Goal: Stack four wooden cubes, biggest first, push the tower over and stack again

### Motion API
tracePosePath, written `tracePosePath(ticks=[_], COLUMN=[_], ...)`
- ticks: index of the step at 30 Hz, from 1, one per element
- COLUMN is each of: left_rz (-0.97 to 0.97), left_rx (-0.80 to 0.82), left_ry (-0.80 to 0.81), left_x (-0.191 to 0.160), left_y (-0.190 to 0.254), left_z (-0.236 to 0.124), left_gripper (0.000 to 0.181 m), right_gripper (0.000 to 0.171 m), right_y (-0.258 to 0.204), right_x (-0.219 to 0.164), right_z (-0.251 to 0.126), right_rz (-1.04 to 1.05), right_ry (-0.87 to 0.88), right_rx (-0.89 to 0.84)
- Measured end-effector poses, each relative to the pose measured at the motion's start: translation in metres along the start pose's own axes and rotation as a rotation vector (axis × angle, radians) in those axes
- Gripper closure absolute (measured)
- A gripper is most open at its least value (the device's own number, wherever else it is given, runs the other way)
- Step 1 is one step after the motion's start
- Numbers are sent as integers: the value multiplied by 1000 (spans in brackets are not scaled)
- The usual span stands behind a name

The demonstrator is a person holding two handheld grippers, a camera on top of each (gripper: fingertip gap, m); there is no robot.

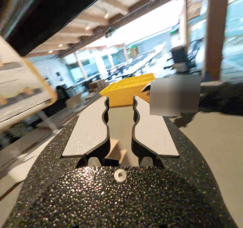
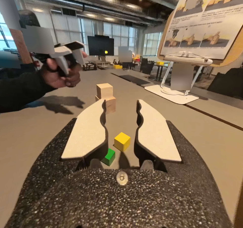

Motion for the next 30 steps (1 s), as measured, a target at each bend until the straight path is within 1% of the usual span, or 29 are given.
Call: tracePosePath(ticks=[1,2,4,5,7,10,12,15,21,25,28,30], left_rz=[-45,-99,-140,-134,-159,-299,-319,-318,-311,-269,-248,-249], left_rx=[-40,-38,7,36,76,47,30,66,29,48,61,75], left_ry=[14,-33,-216,-295,-387,-513,-628,-689,-809,-909,-922,-920], left_x=[-1,-9,-38,-51,-71,-100,-114,-122,-134,-143,-144,-144], left_y=[19,34,53,58,61,64,65,60,63,65,66,64], left_z=[15,33,67,79,97,115,123,129,134,137,140,139], left_gripper=[154,156,152,150,150,146,143,143,143,143,152,153], right_gripper=[126,126,125,124,123,123,123,123,123,124,127,128], right_y=[0,2,6,8,10,14,19,23,26,29,29,28], right_x=[0,-2,-8,-10,-13,-13,-13,-14,-13,-13,-13,-12], right_z=[0,2,4,6,8,6,5,5,3,2,0,-1], right_rz=[-1,-1,8,17,46,92,134,175,224,254,246,240], right_ry=[3,-2,-20,-21,-13,13,24,30,54,65,76,82], right_rx=[12,21,25,28,38,43,39,45,61,60,55,49])
Point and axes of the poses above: each gripper's, where its closed fingertips meet, z out along the fingers, x out of its top, y = z × x across the jaws, the point moved 6 cm from there along -z, back along the fingers, and after that the axes turned 5 degrees about -z, right-handed, at the moved point
